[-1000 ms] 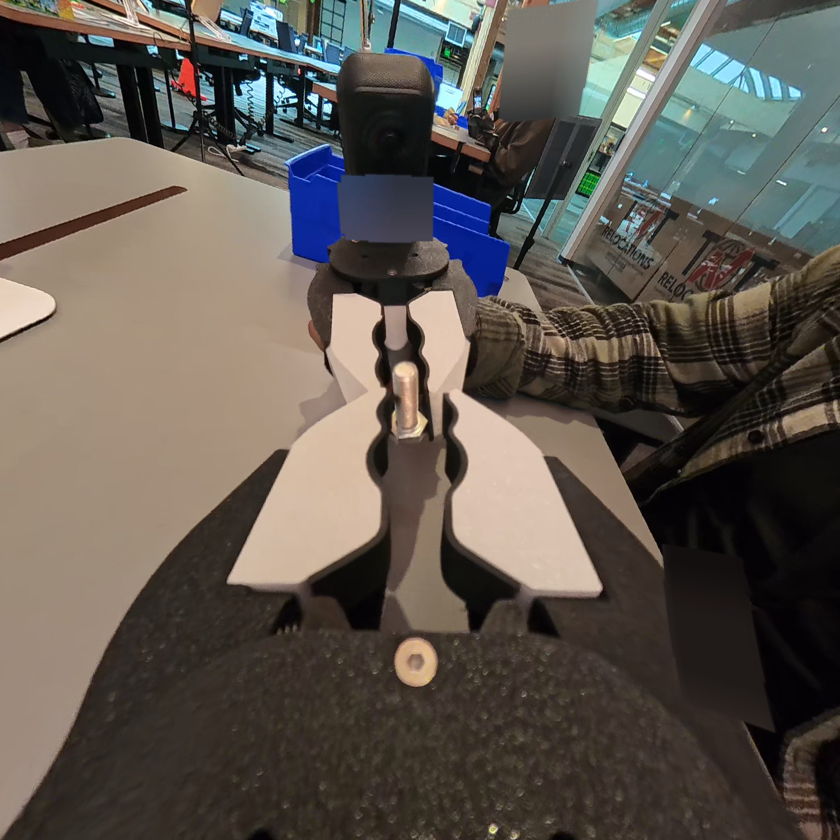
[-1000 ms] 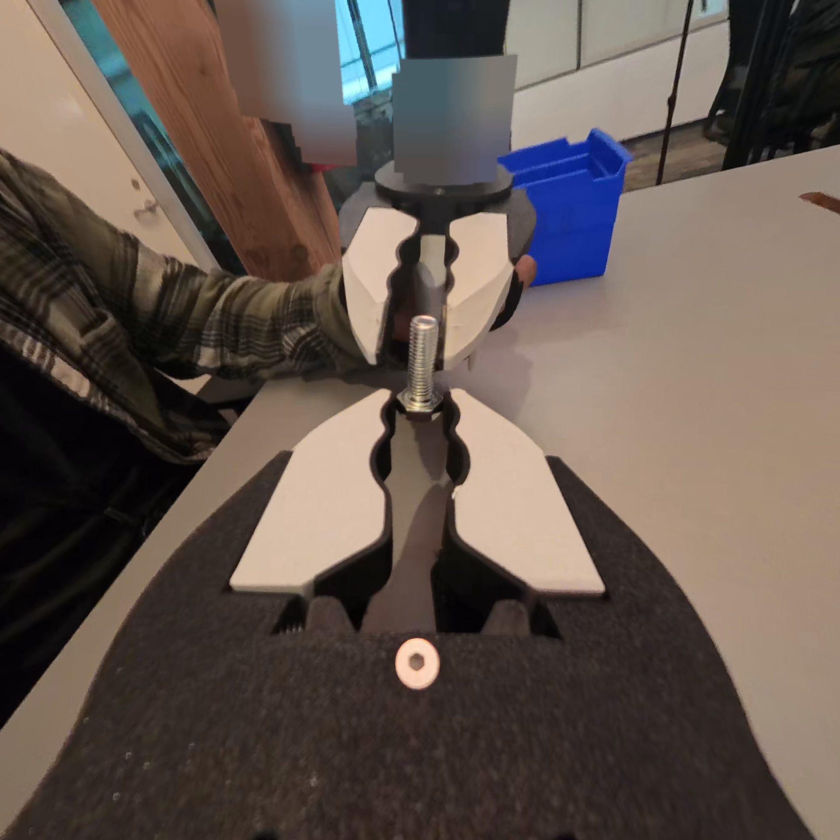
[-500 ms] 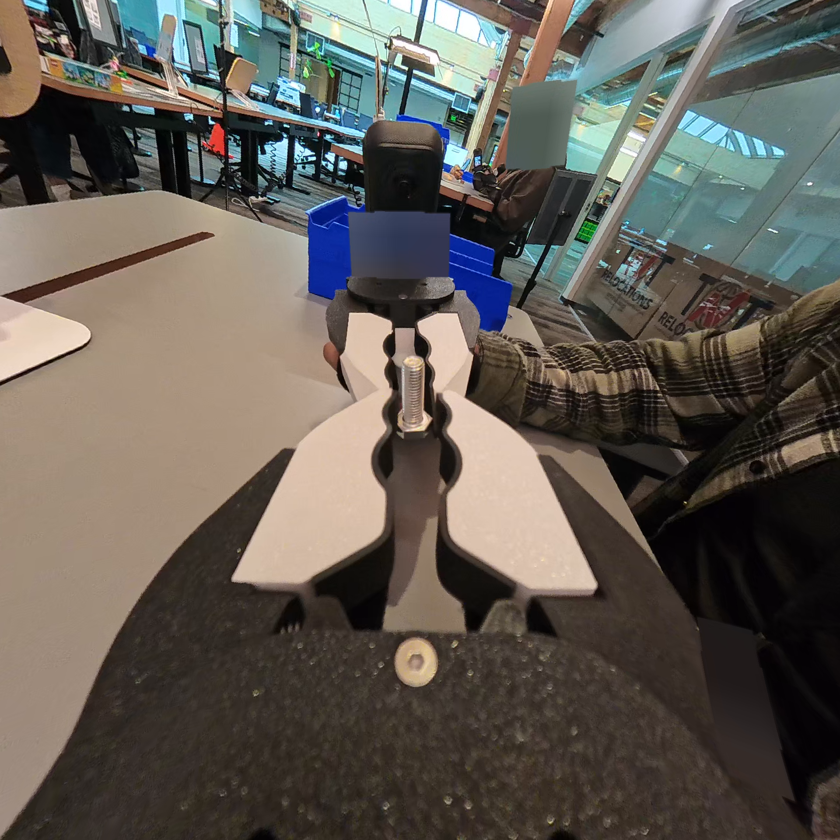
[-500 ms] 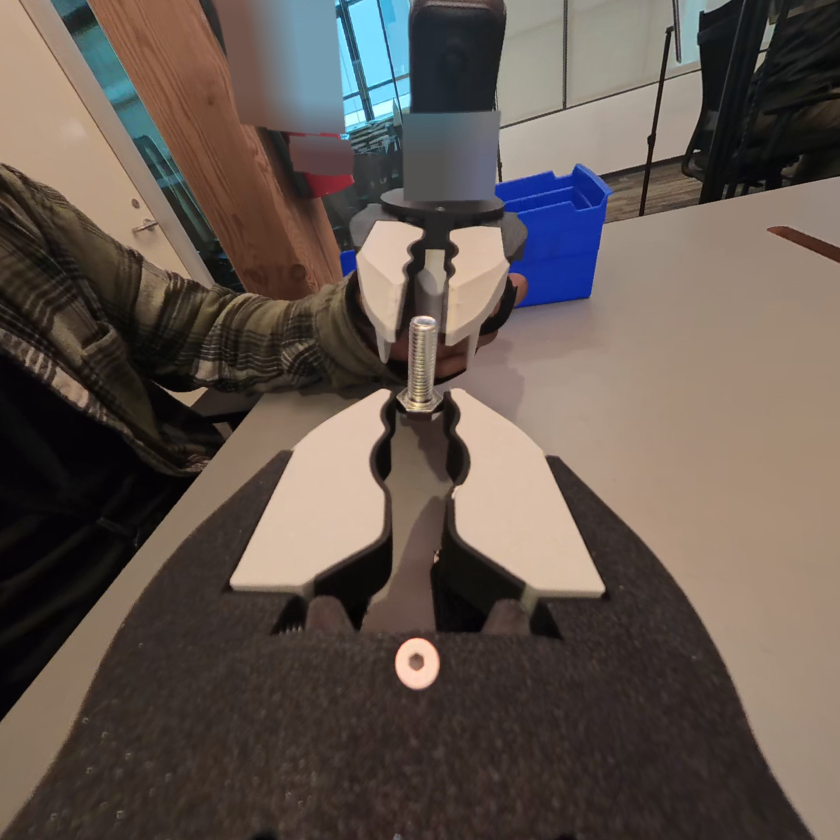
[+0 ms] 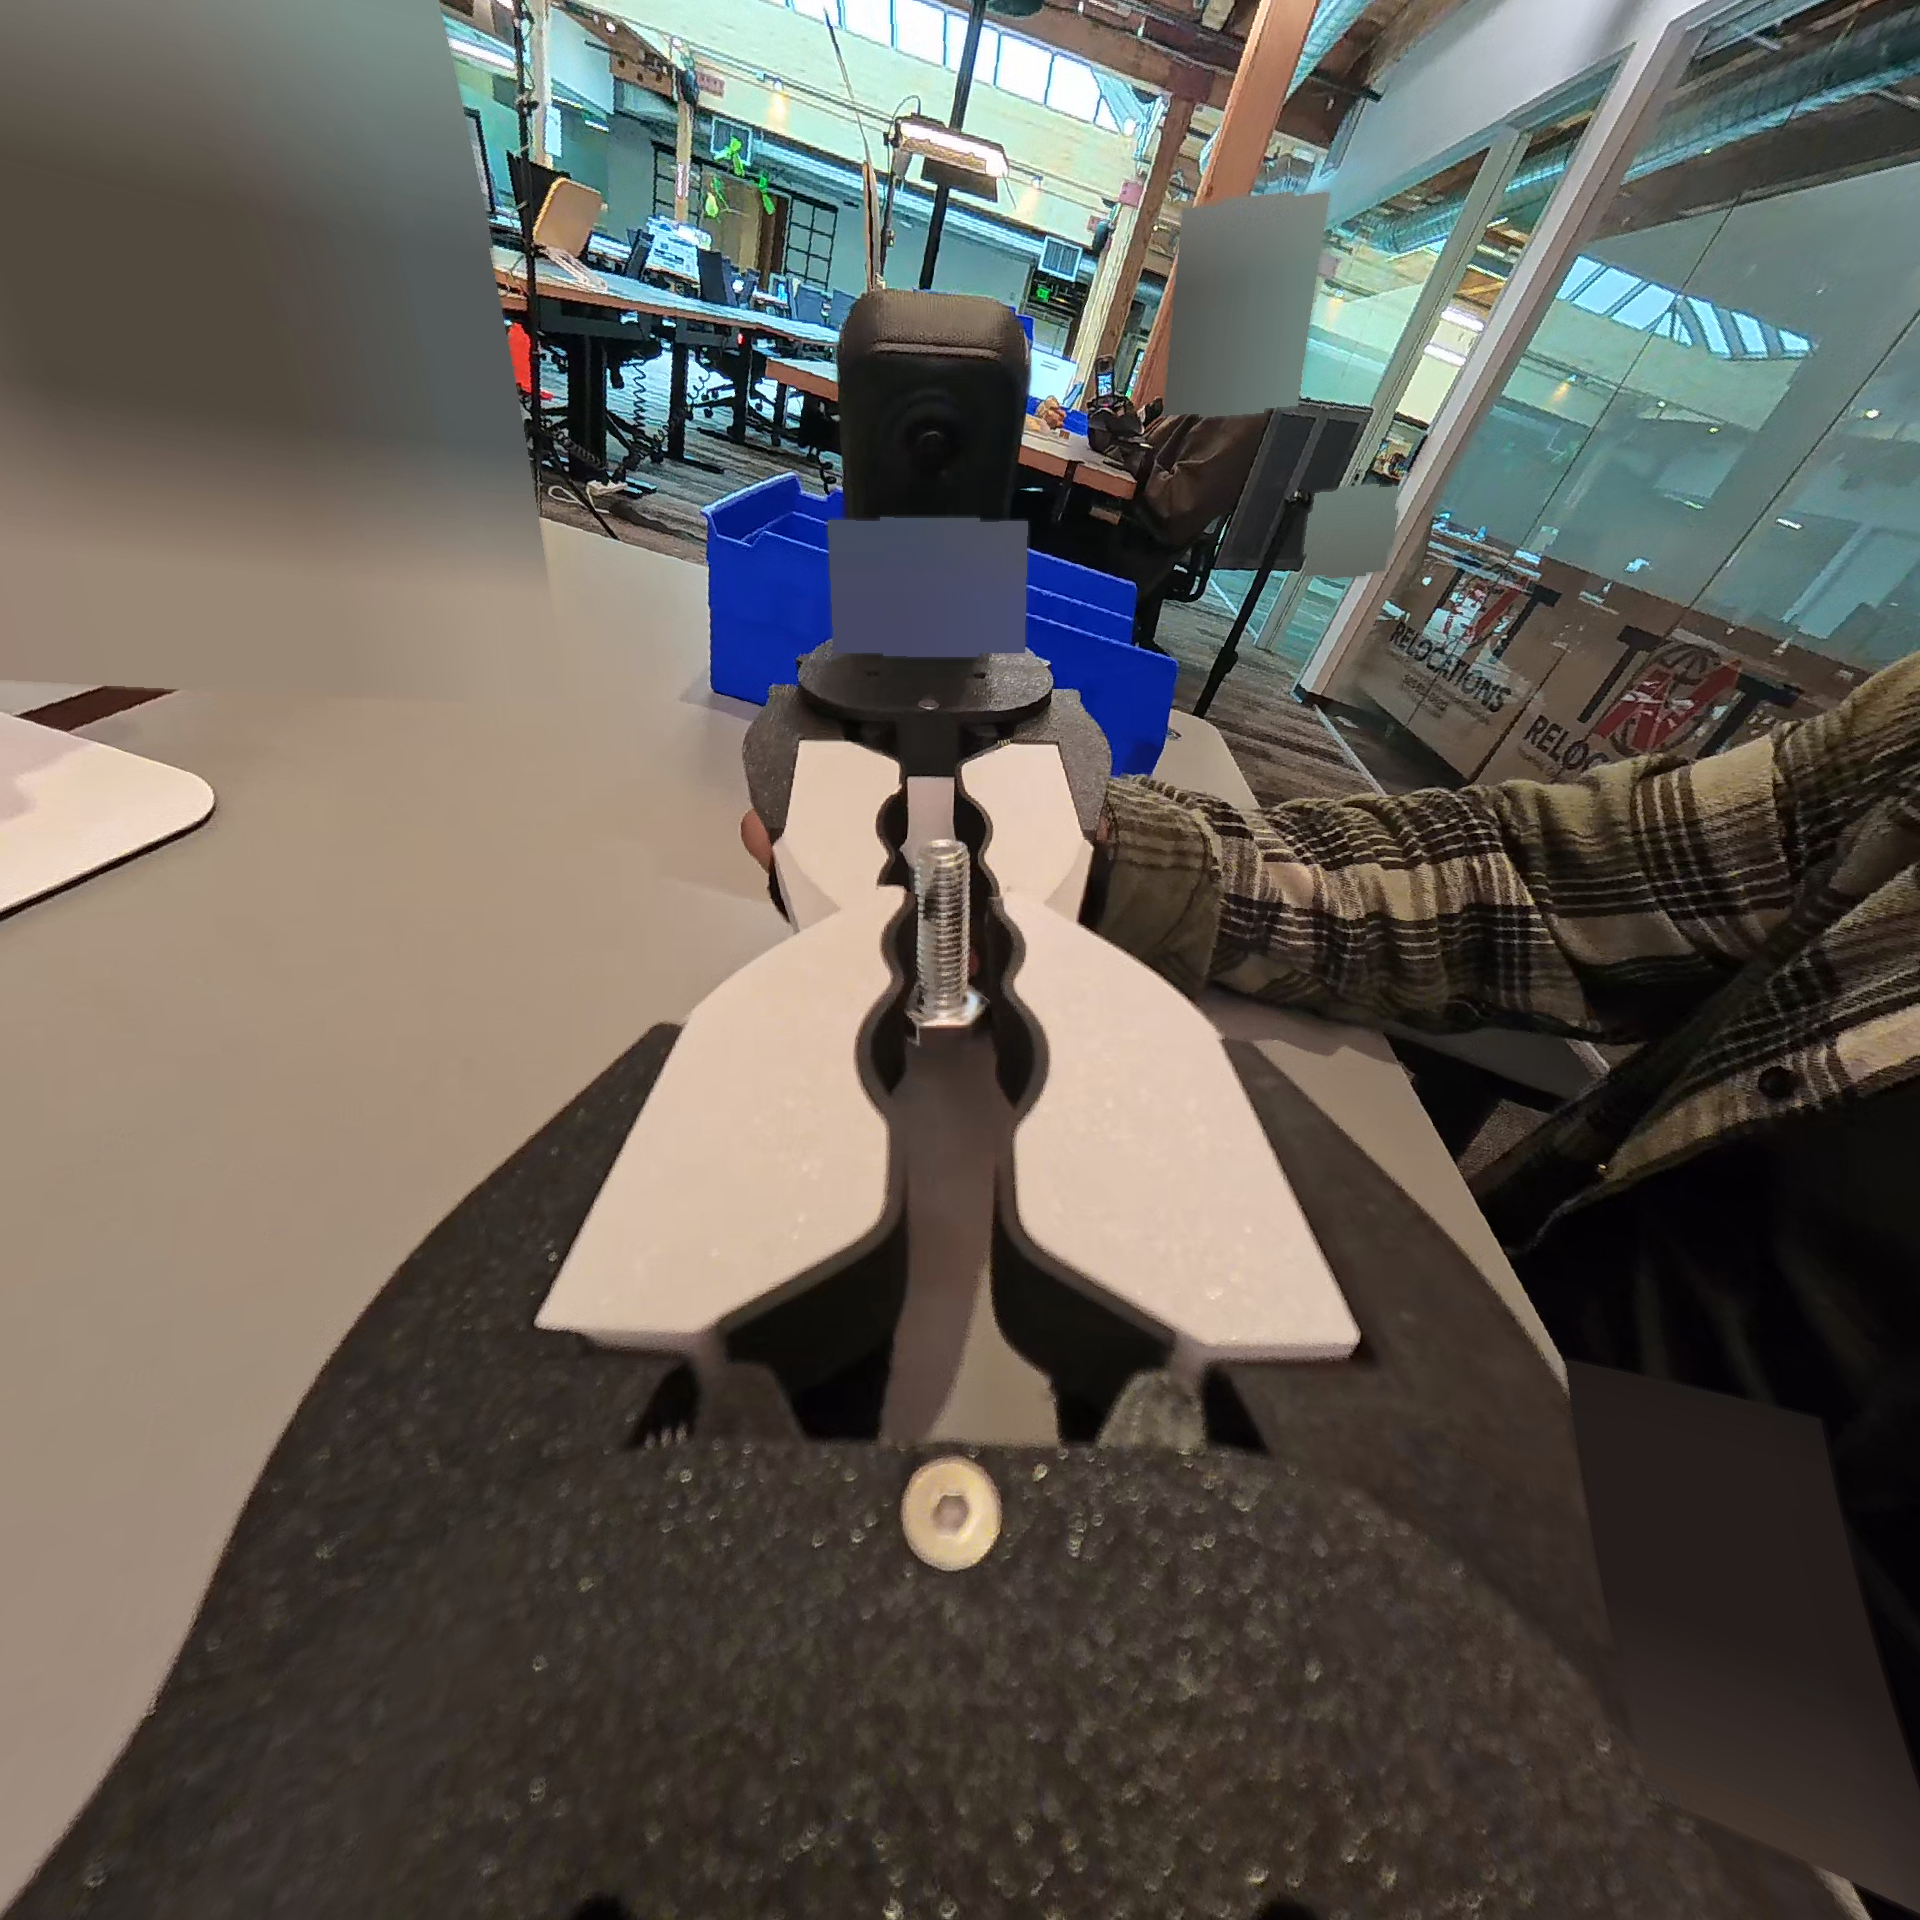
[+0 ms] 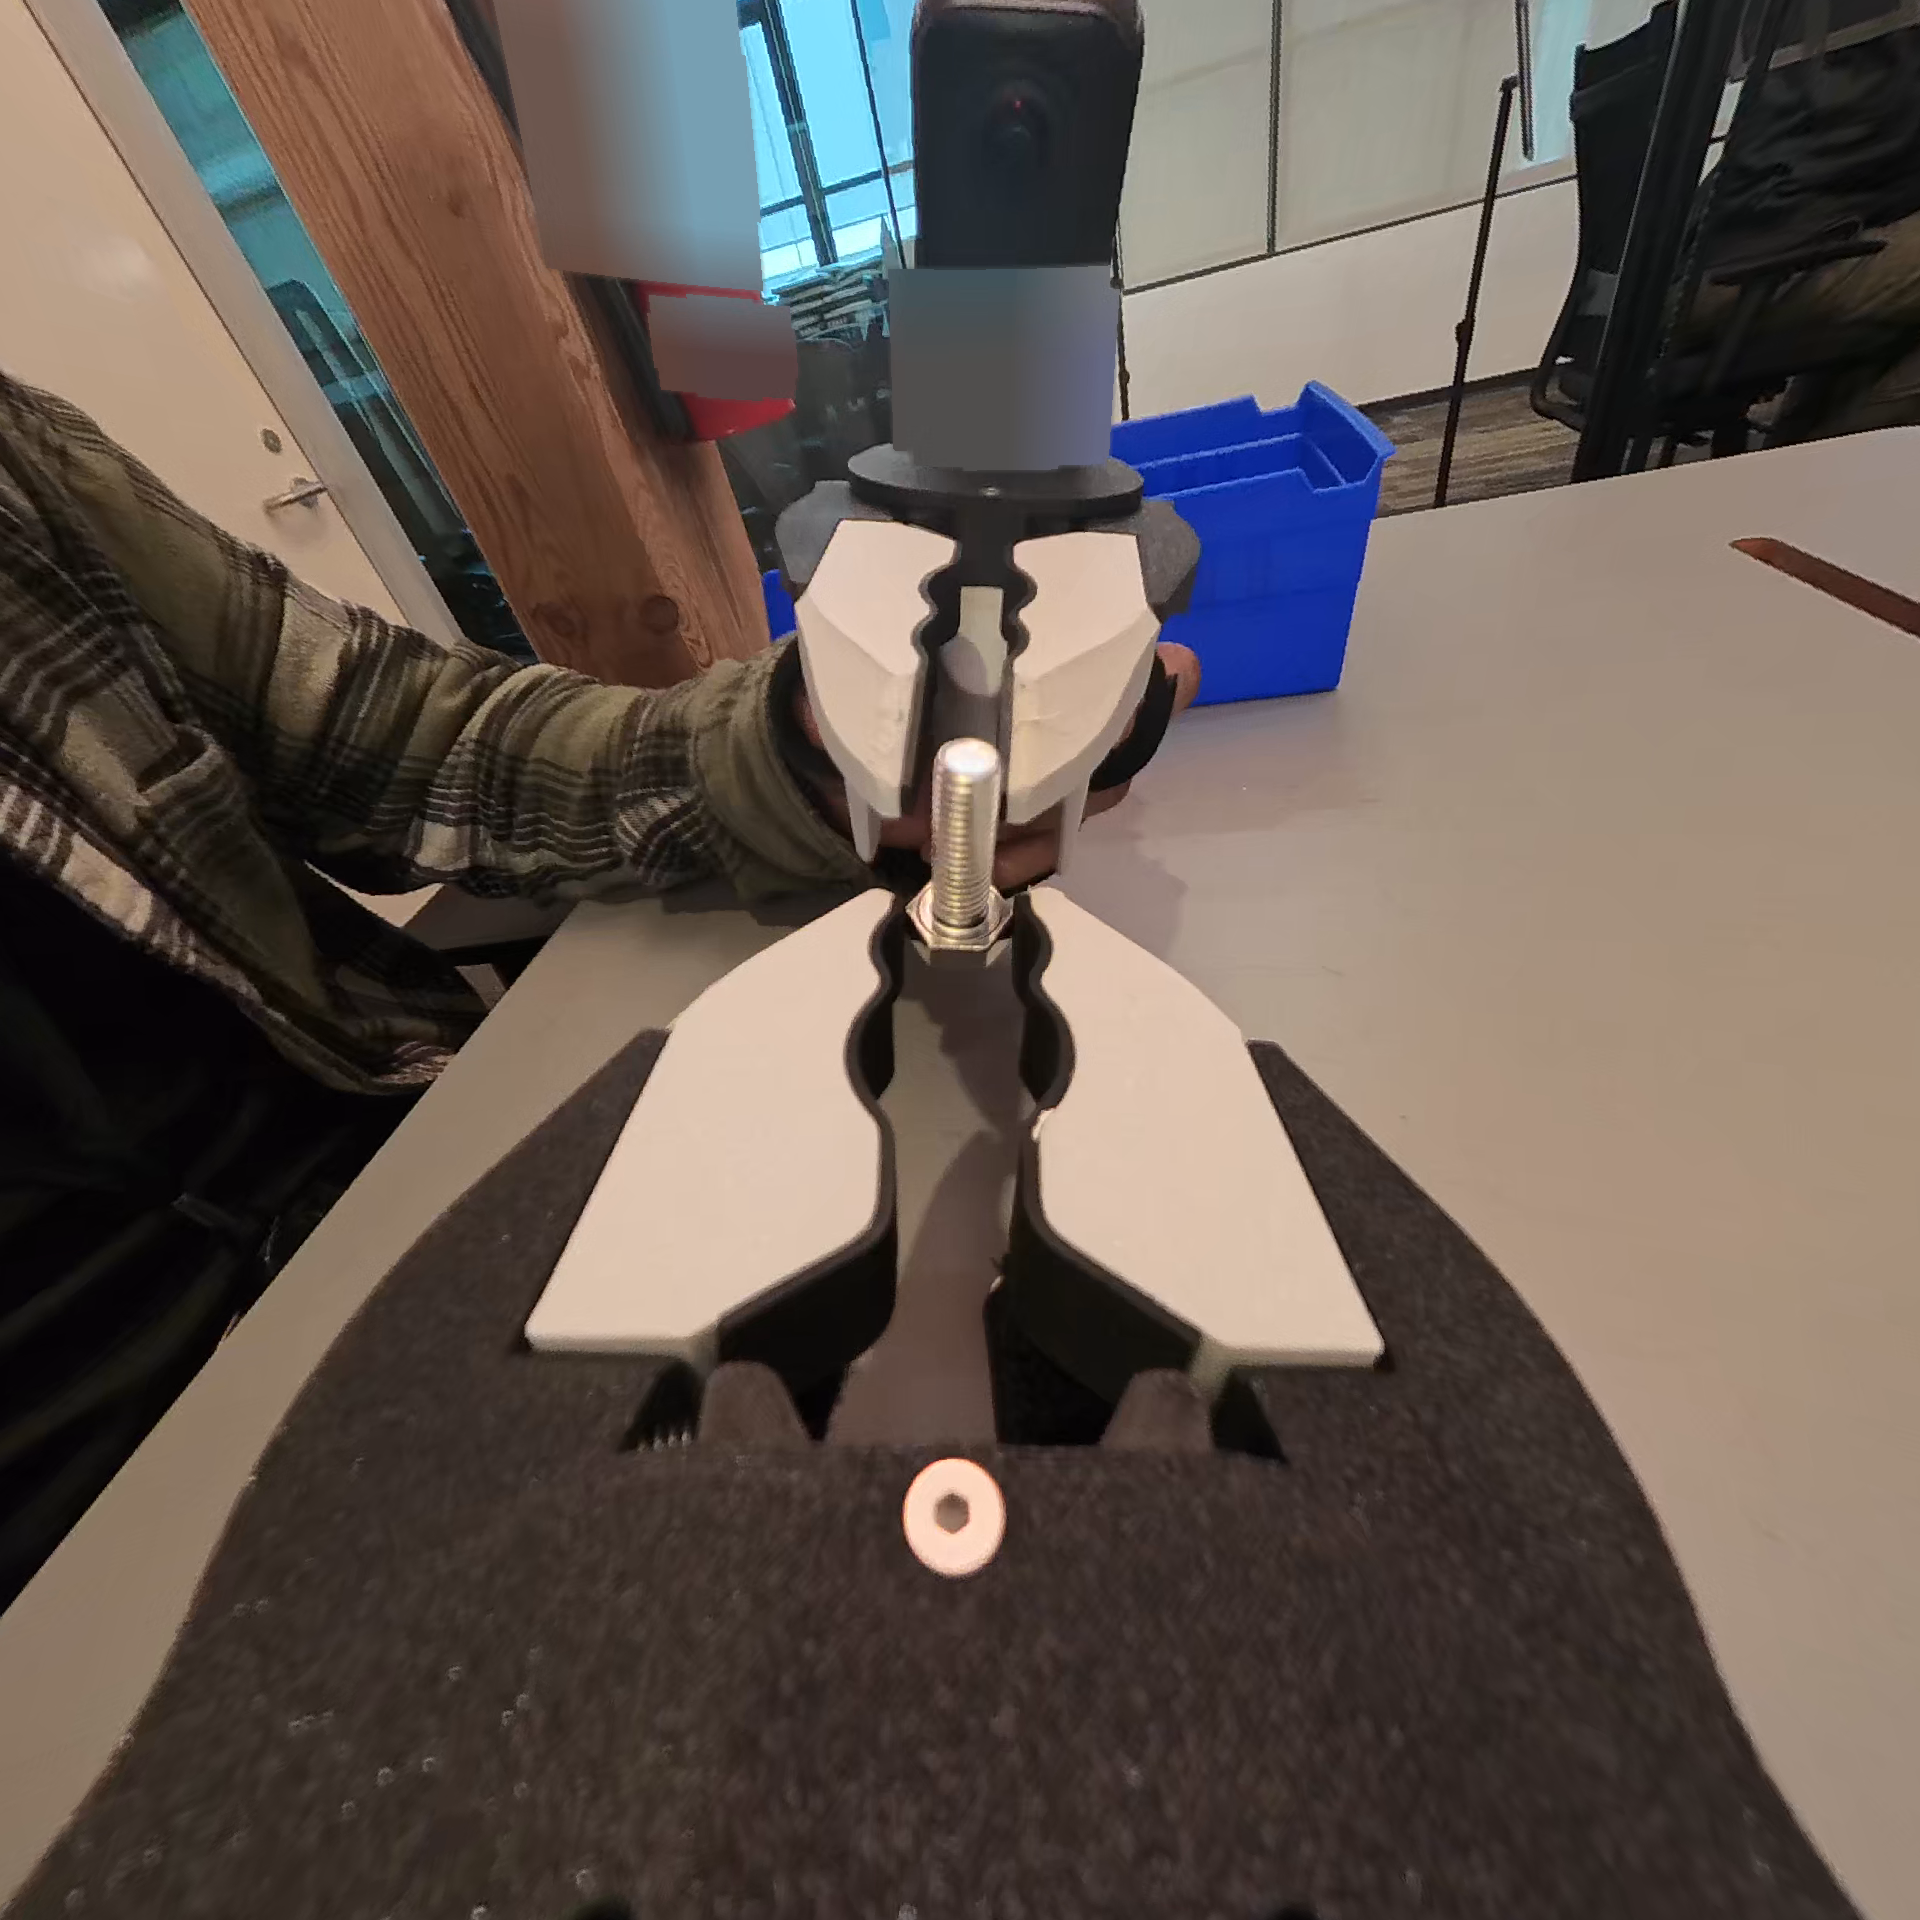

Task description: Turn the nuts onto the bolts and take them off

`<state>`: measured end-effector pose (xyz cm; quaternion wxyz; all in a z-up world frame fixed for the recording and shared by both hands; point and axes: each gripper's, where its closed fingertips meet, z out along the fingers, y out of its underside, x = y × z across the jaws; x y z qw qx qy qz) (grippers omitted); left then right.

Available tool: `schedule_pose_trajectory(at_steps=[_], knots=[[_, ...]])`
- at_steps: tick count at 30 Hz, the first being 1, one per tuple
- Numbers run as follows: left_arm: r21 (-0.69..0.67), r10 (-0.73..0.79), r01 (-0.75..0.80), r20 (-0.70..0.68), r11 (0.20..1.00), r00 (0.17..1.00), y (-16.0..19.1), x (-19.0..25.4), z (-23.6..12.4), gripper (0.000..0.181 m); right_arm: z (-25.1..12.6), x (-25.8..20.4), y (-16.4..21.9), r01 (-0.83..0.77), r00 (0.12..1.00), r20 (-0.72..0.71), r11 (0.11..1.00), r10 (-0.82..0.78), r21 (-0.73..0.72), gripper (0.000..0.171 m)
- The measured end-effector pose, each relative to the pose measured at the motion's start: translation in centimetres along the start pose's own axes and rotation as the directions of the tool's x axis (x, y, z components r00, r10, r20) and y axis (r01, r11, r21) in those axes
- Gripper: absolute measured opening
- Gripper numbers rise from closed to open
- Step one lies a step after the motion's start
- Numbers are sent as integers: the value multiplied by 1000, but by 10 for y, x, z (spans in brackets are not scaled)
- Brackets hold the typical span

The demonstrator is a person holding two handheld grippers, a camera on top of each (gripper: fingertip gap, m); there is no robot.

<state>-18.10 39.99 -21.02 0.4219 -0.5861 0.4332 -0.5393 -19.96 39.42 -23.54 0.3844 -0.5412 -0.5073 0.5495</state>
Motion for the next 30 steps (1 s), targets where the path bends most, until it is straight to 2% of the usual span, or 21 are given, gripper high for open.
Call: schedule_pose_trajectory(at_steps=[10, 17, 23, 30], knots=[[-31, 8, -7, 30, 999, 1000, 5, -6, -3, 13, -12, 15, 22, 21, 997, -67, 991, -31, -135, 19], [-59, 1, 1, 38, 998, 999, 13, -9, 3, 13, -4, 14, 26, 53, 996, -63, 987, -63, -153, 19], [-30, 17, -15, 67, 999, 998, 6, -12, -1, 17, -6, 15, 24, 52, 996, -67, 988, -62, -145, 19], [-137, 78, -65, 96, 988, 992, 18, -14, 4, 16, 0, 15, 30, 70, 995, -61, 978, -83, -195, 19]])
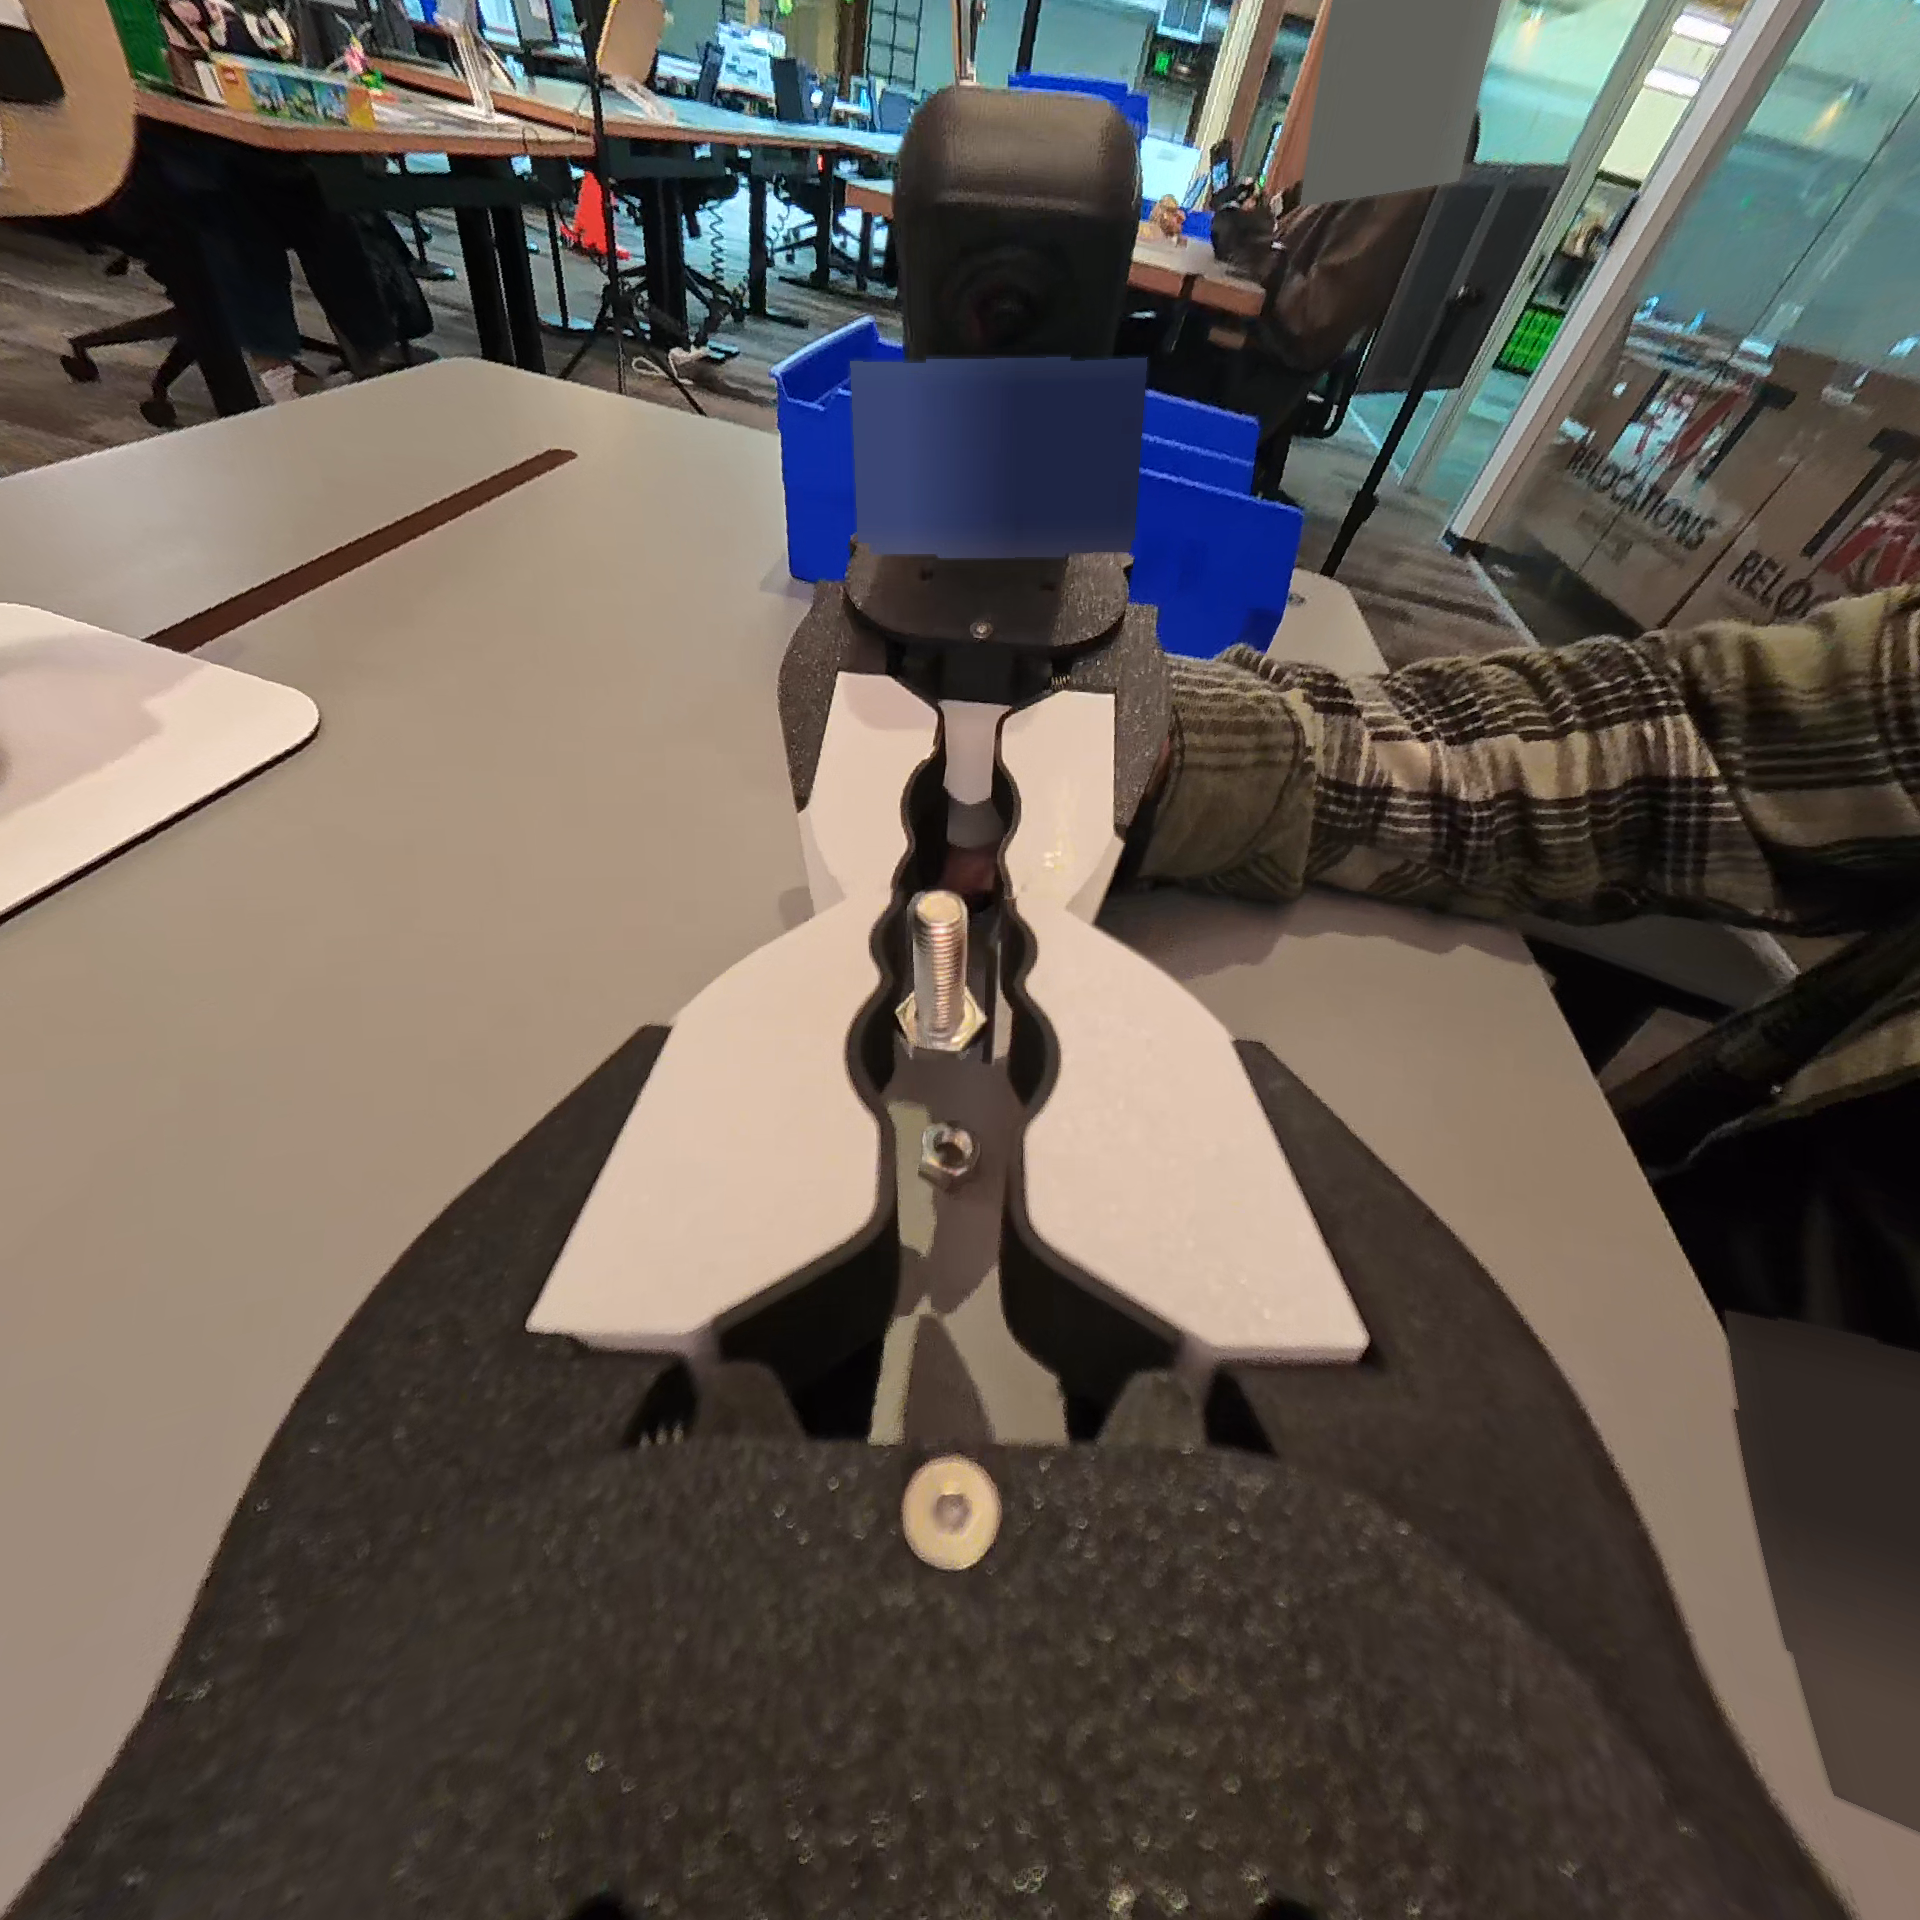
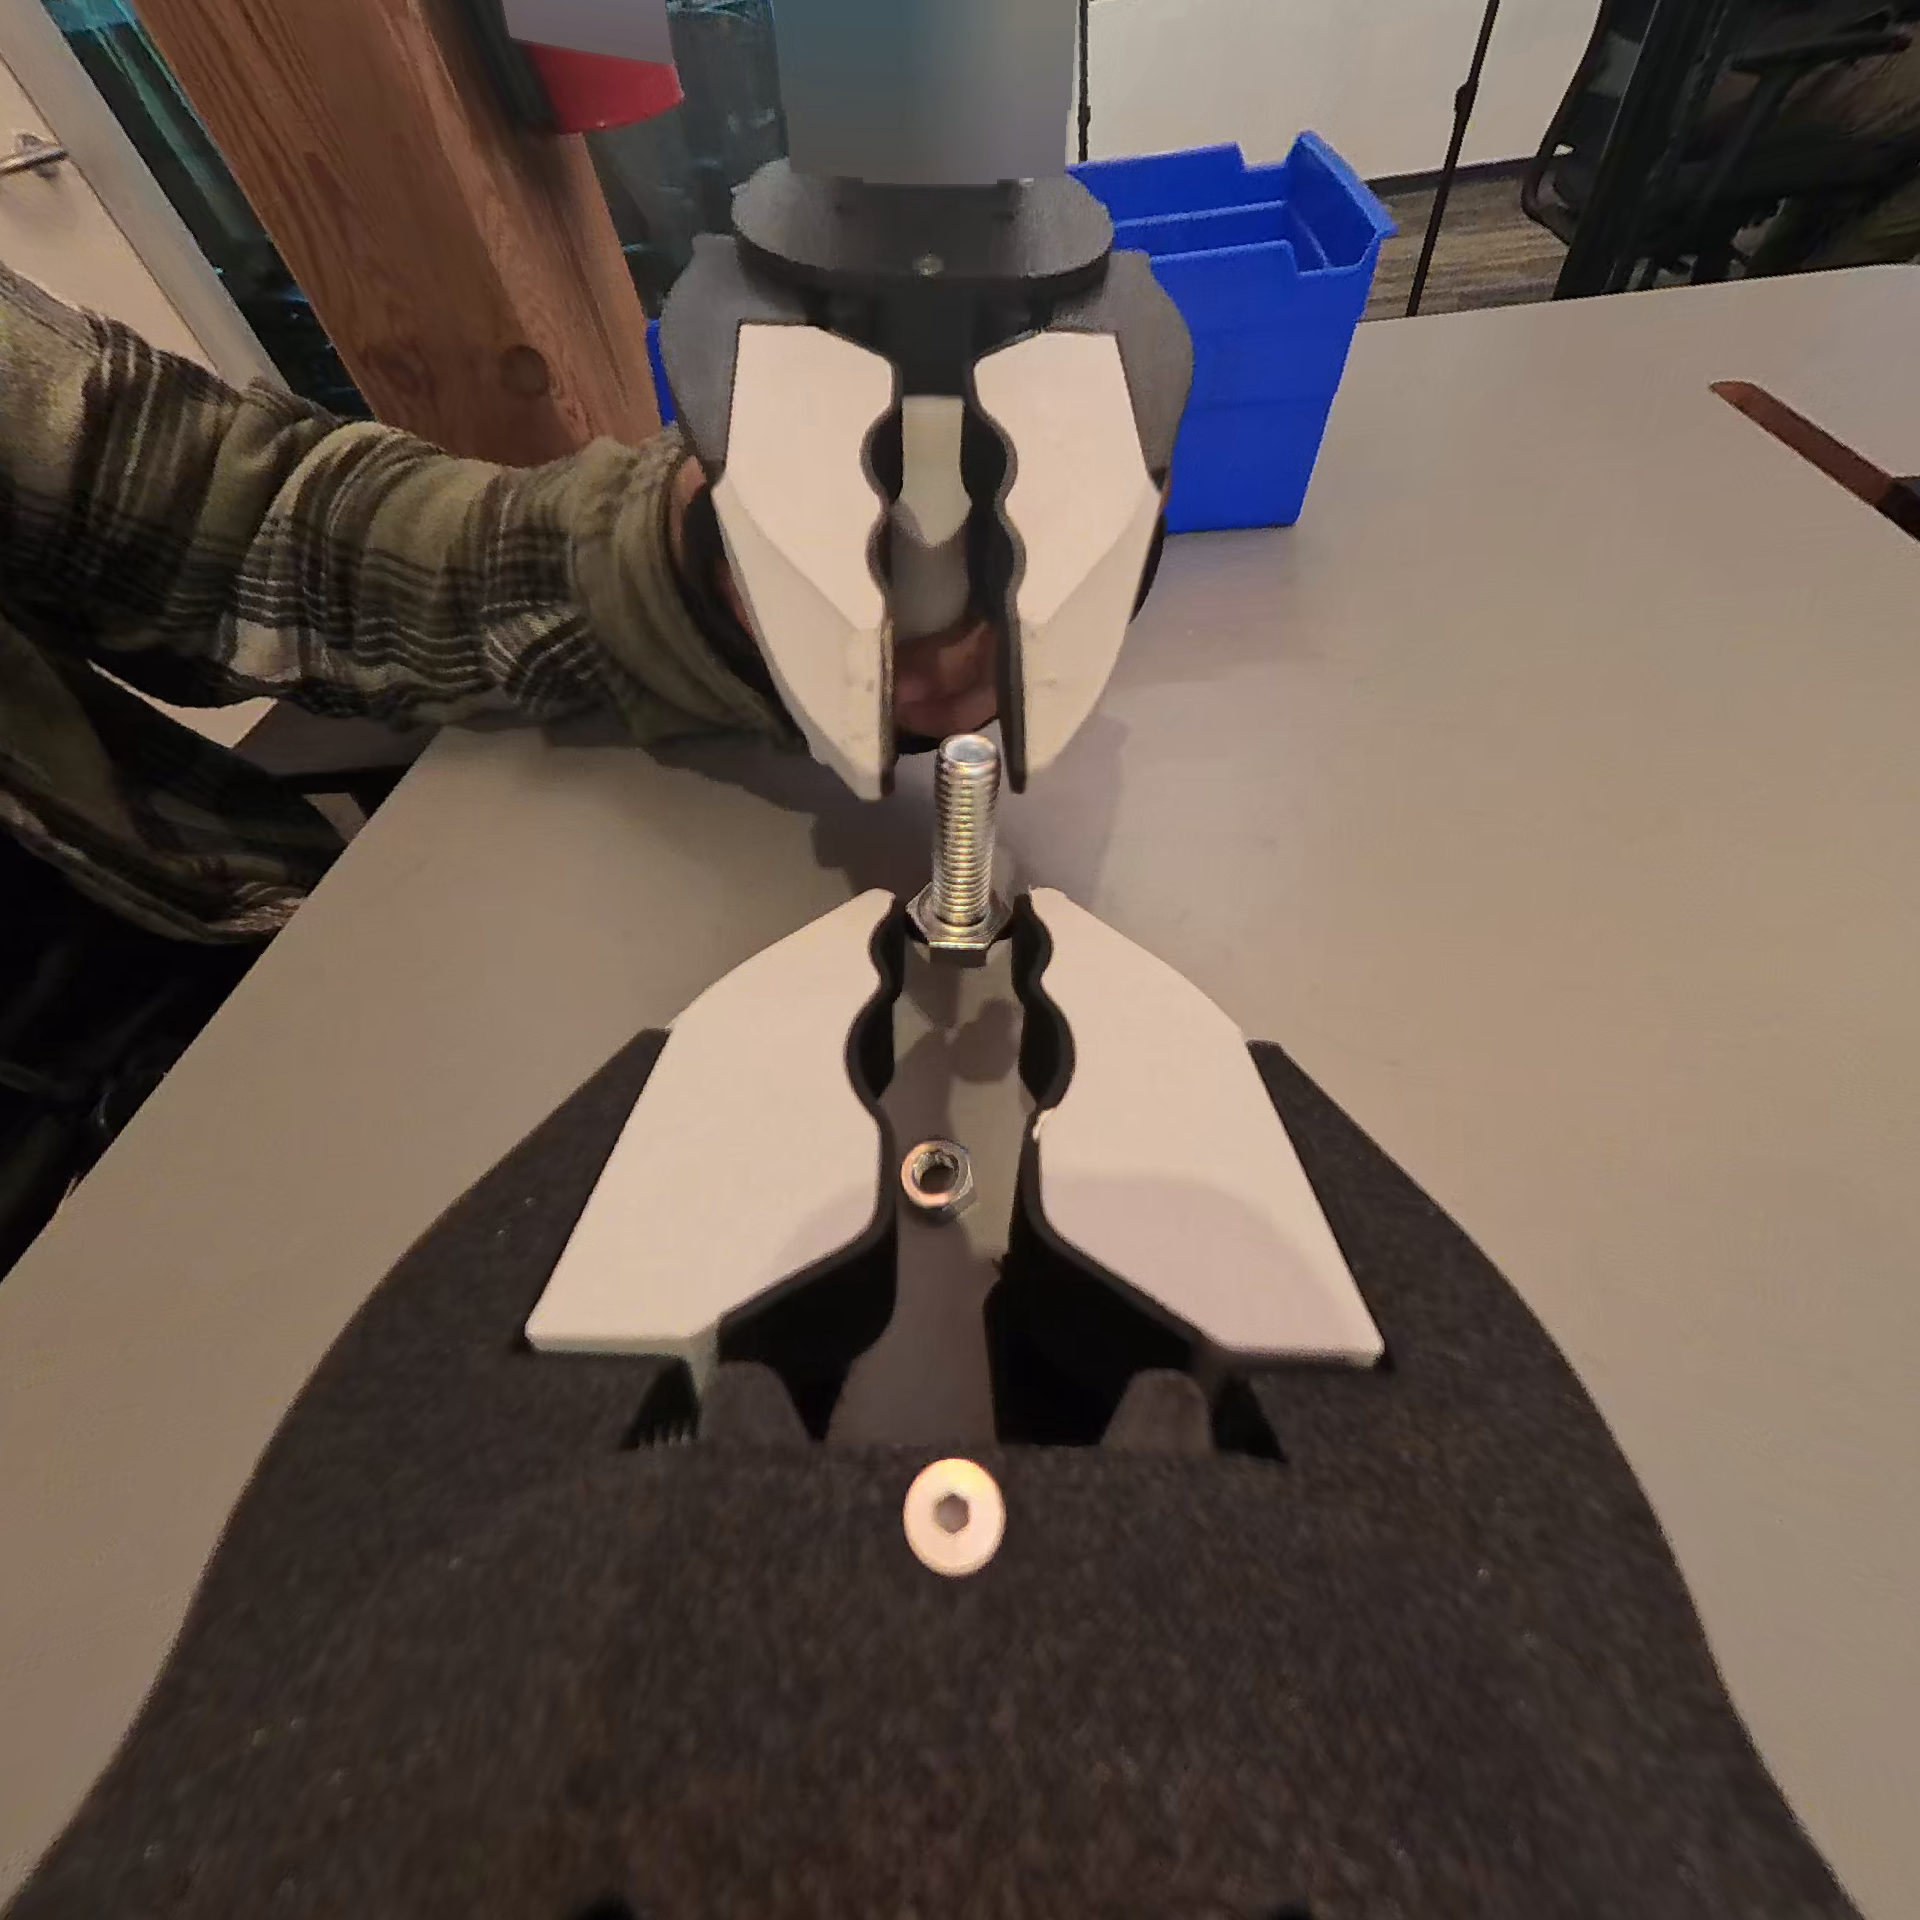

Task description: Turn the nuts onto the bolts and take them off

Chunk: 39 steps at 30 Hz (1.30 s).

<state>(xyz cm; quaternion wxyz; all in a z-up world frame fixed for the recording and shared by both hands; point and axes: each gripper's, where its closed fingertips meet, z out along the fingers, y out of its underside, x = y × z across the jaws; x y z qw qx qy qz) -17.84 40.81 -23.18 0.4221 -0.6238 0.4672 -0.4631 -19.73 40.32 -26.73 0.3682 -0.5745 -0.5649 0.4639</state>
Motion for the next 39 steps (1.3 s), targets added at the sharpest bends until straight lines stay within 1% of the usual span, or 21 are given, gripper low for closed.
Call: schedule_pose_trajectory(at_steps=[4, 7, 9, 10, 11, 12, 16, 19, 20, 25, 30, 39], knots=[[-32, 13, -12, 20, 999, 1000, 6, -3, 2, 10, 3, 1, 2, 8, 1000, 0, 1000, -8, -12, 19], [-46, 19, -17, 36, 999, 999, 8, -6, 4, 9, 4, 3, 4, -2, 1000, 3, 1000, 2, -16, 19], [-40, 18, -16, 43, 999, 999, 7, -9, 5, 9, -1, 8, 6, -11, 1000, -19, 1000, 10, -24, 20], [-43, 10, -8, 48, 999, 999, 8, -12, 8, 9, -5, 12, 9, -24, 999, -39, 999, 23, -42, 25], [-55, 3, 0, 53, 998, 999, 11, -16, 10, 9, -10, 16, 14, -40, 997, -69, 997, 36, -62, 36], [-76, 0, 4, 59, 997, 998, 16, -21, 14, 9, -16, 19, 19, -52, 995, -90, 995, 45, -82, 40], [-170, -15, 26, 68, 985, 998, 40, -36, 26, 9, -42, 16, 27, -67, 990, -130, 992, 53, -103, 38], [-174, 30, -18, 66, 985, 997, 38, -36, 29, 9, -50, 12, 32, -66, 989, -143, 990, 48, -126, 38], [-194, 43, -29, 67, 981, 997, 41, -35, 30, 9, -51, 11, 34, -69, 989, -143, 988, 49, -140, 39], [-364, 87, -47, 95, 930, 992, 65, -41, 31, 9, -53, 9, 35, -66, 990, -137, 986, 44, -155, 37], [-377, 83, -41, 94, 925, 992, 67, -41, 32, 10, -52, 6, 34, -62, 991, -131, 986, 41, -158, 35], [-407, 80, -36, 93, 913, 992, 73, -43, 23, 11, -50, 6, 33, -67, 990, -136, 983, 44, -169, 39]])
